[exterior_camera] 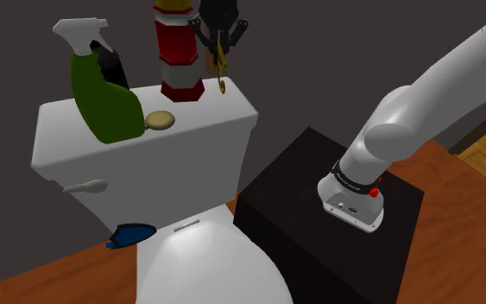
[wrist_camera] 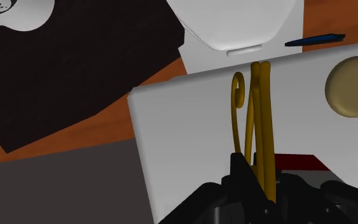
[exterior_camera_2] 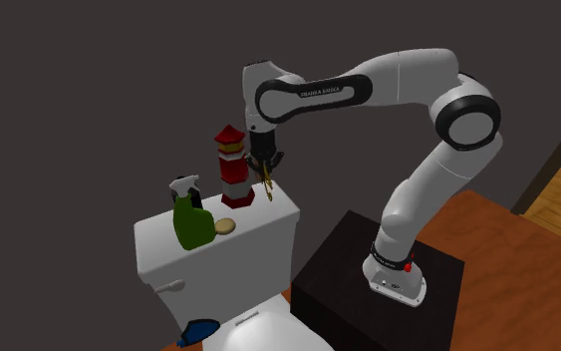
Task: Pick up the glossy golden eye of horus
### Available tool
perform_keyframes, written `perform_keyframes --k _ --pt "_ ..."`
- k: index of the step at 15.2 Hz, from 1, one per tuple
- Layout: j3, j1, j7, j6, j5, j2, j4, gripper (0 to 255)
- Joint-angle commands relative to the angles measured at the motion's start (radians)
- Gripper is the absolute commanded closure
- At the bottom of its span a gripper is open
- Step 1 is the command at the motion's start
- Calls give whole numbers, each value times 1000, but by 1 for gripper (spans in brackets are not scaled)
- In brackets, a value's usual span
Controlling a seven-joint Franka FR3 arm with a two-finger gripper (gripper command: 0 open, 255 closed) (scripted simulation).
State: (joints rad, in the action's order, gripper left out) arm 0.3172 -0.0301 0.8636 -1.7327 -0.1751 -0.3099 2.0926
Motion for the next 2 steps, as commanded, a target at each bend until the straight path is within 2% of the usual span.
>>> perform_keyframes --k 1,2 --pt "-2 1 0 14 2 1 -15 255" --pt "-2 1 0 14 2 1 -15 255"
